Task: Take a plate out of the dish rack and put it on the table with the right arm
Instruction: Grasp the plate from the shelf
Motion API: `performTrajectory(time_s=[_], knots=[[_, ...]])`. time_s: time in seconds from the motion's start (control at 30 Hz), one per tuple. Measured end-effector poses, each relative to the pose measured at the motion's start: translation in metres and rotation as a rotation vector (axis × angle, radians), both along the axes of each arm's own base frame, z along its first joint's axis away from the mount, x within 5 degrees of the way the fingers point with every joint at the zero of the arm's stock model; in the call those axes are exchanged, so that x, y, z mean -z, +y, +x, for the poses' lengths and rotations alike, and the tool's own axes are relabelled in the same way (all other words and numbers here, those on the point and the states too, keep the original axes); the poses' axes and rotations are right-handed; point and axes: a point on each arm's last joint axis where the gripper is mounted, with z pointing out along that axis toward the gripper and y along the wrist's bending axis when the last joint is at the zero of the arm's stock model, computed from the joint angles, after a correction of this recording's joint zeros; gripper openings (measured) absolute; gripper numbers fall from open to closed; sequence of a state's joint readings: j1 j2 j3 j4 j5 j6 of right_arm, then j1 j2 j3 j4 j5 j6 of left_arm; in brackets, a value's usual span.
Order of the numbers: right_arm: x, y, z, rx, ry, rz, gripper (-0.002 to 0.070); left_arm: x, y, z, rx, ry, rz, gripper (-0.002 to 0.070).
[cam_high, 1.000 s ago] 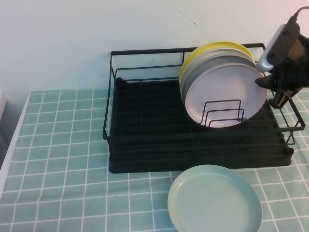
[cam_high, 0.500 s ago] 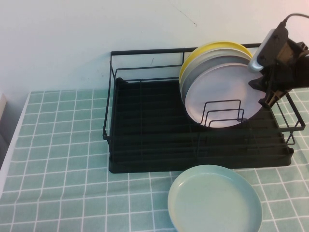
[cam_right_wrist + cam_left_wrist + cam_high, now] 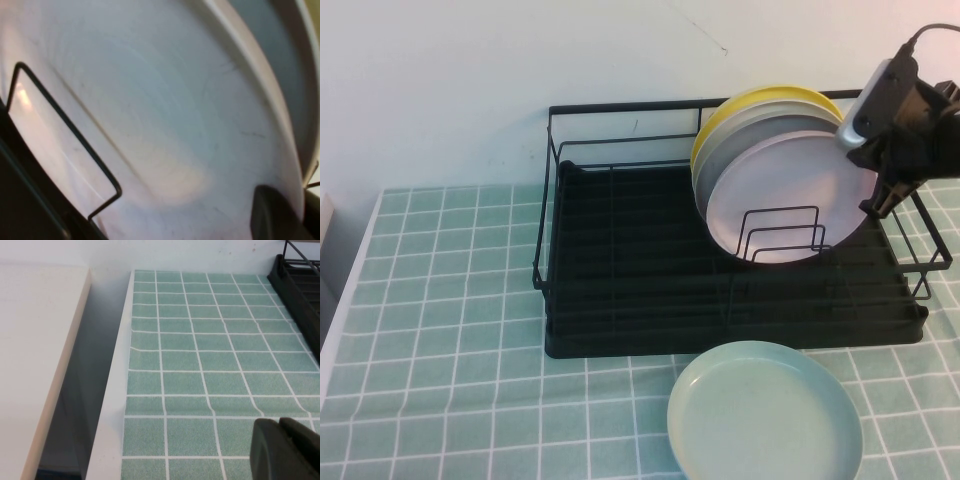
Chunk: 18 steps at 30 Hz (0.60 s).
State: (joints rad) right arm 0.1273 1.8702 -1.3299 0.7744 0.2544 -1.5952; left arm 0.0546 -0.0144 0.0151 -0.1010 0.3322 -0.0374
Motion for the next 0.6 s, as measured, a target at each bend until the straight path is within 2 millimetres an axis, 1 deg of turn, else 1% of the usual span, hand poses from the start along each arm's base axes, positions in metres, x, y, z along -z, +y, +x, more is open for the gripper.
performTrajectory(time_s=[0.07,0.13,0.3,0.53,0.6], knots=[[-0.003,0.0,-0.001,0.002,-0.008,0.0,0.0028,0.0,0.0,0.0,0.0,0.0,0.0,-0.0003],[-0.012,-0.001,-0.003,0.001,-0.033,0.0,0.0027,0.0,0.0,0.0,0.0,0.0,0.0,-0.0003],[-0.043,-0.002,-0.013,0.002,-0.11,0.004,0.0022,0.0,0.0,0.0,0.0,0.0,0.0,-0.0003],[-0.079,-0.004,-0.028,-0.005,-0.204,0.005,0.0018,0.0,0.0,0.0,0.0,0.0,0.0,-0.0003],[-0.095,-0.005,-0.037,-0.007,-0.242,0.011,0.0015,0.0,0.0,0.0,0.0,0.0,0.0,-0.0003]])
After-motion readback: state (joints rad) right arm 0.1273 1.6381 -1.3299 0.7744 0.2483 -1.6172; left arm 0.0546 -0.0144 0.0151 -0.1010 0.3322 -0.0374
